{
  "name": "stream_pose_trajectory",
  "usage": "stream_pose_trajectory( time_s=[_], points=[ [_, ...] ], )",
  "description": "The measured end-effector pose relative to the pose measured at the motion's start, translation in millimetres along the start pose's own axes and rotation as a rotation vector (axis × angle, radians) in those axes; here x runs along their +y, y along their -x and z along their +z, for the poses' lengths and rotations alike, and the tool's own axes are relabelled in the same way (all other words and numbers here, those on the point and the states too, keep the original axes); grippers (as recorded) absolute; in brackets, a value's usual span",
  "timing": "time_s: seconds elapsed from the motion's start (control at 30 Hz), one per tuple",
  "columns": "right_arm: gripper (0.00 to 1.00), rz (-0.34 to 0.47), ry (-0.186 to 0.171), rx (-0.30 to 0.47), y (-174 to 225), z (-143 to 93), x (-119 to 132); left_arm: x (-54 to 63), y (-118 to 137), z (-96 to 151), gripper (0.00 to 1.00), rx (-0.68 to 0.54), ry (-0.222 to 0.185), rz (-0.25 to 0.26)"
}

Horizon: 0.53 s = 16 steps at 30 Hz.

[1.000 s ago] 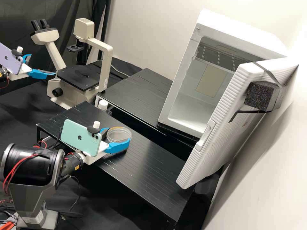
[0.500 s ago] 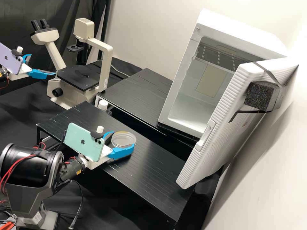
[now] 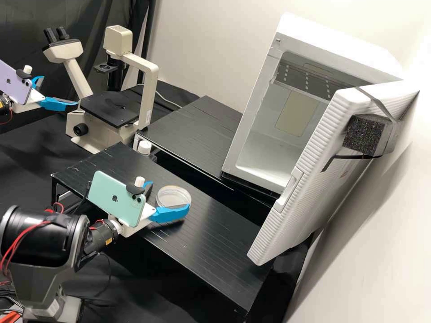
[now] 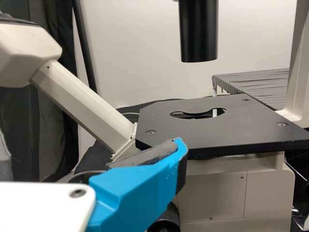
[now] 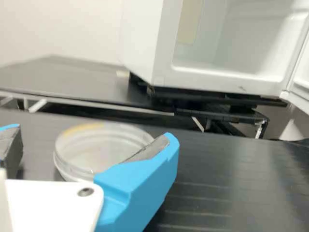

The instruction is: Move the petri dish to the bench.

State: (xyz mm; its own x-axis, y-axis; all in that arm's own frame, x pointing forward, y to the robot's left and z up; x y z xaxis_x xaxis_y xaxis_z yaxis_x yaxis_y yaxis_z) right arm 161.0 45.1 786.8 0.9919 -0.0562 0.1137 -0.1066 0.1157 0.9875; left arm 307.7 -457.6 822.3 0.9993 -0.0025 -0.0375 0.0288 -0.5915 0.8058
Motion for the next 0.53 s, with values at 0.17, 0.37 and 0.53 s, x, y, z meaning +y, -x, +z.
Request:
stream_pose_trajectory(
  time_s=[0.17, 0.37, 0.53],
  points=[
    [1.00, 0.059, -0.049, 0.045, 11, -8, 16, 0.0, 0, 0, 1.00, 0.000, 0.000, 0.000],
    [1.00, 0.115, -0.133, 0.145, 23, -17, 34, 0.0, 0, 0, 1.00, 0.000, 0.000, 0.000],
    [1.00, 0.095, -0.213, 0.159, 23, -19, 32, 0.0, 0, 0, 1.00, 0.000, 0.000, 0.000]
  ],
)
